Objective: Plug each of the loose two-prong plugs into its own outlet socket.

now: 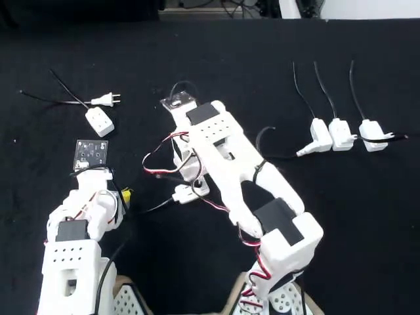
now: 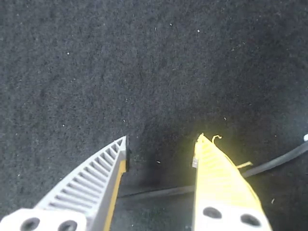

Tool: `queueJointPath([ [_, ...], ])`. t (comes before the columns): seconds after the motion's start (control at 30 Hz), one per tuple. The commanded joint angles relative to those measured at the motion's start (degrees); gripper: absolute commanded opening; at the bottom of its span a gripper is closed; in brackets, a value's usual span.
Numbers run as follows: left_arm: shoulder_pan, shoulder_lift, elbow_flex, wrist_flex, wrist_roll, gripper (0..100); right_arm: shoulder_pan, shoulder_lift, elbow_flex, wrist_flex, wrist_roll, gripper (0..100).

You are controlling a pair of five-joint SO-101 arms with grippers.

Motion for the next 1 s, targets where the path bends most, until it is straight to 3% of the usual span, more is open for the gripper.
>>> queueJointPath([
  [0.0,-3.4,-0.4,-0.6,-1.1,0.2,23,-0.8,-4.8,-1.2,-1.4,4.7,29.9],
  [0.13,-7.9,-0.4,-1.3,-1.2,0.4,23,-1.0,-10.1,-3.6,-0.3,9.2,26.5],
  [0.3,-14.0,-0.4,-2.7,-1.2,3.2,23,-3.1,-17.5,-3.4,-0.4,27.1,21.1],
  [0.57,-20.4,-0.4,-4.0,-1.3,8.7,23,-5.5,-15.0,1.8,-5.5,48.4,30.9],
  [0.97,-21.1,-0.4,-4.8,-1.3,9.3,23,-11.9,-7.1,8.8,-6.0,59.3,34.9],
])
